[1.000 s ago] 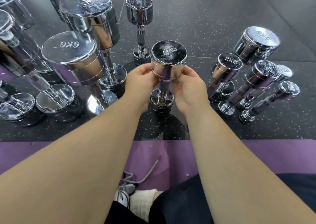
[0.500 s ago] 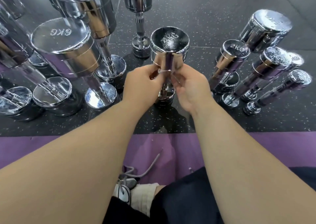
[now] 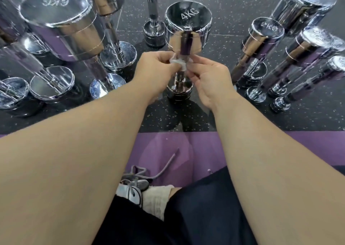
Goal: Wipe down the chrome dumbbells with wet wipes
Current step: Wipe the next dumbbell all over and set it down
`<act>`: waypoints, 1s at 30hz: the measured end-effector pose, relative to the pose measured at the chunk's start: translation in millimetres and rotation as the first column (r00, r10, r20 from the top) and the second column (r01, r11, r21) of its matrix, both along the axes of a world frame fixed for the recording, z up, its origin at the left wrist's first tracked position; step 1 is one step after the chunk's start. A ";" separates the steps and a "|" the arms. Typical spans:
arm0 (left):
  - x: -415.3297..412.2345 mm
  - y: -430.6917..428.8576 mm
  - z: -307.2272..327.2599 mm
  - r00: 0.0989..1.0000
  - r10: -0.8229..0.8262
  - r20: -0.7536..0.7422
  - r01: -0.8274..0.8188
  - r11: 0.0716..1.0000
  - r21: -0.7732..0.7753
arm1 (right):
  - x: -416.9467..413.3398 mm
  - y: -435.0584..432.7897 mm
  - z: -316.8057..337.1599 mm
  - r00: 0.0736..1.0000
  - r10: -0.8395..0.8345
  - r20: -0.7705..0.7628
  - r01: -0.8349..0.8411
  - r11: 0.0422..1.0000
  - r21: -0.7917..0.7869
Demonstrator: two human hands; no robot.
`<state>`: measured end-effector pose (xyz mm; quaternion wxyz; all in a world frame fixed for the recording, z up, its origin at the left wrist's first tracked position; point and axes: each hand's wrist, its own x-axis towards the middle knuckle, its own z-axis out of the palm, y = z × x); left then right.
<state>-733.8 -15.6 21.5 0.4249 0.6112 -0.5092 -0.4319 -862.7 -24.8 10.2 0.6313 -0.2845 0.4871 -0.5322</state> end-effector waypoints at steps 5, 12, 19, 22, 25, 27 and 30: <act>-2.9 -1.7 -21.5 0.994 -0.057 0.096 0.041 0.986 0.163 | 0.2 0.5 -17.4 0.889 0.168 -0.425 -0.111 0.982 0.155; 3.8 -12.8 3.4 0.940 -0.055 -0.337 0.074 0.996 0.043 | -3.1 -10.7 2.3 0.986 0.063 -0.157 -0.070 0.997 -0.039; -1.0 -15.2 -22.4 0.989 -0.144 -0.031 0.147 0.981 0.128 | 2.7 -8.4 -21.8 0.876 0.141 -0.461 -0.110 0.990 0.094; 3.9 -13.4 -18.8 0.983 -0.114 -0.145 0.134 0.982 0.135 | 5.4 -2.7 -3.9 0.970 0.022 -0.244 -0.006 0.998 0.067; 8.5 -13.2 -1.2 0.866 -0.073 -0.494 0.137 0.986 0.095 | -0.9 -2.7 15.2 0.999 -0.034 0.015 0.034 0.997 -0.064; 8.4 -17.2 6.6 0.798 -0.073 -0.598 0.134 0.989 0.058 | -1.5 -3.8 16.2 0.992 0.006 0.128 0.008 0.995 -0.103; 4.6 -17.4 3.1 0.867 -0.119 -0.484 0.166 0.985 0.056 | -0.6 -5.9 5.8 0.999 0.052 0.005 -0.052 0.996 -0.076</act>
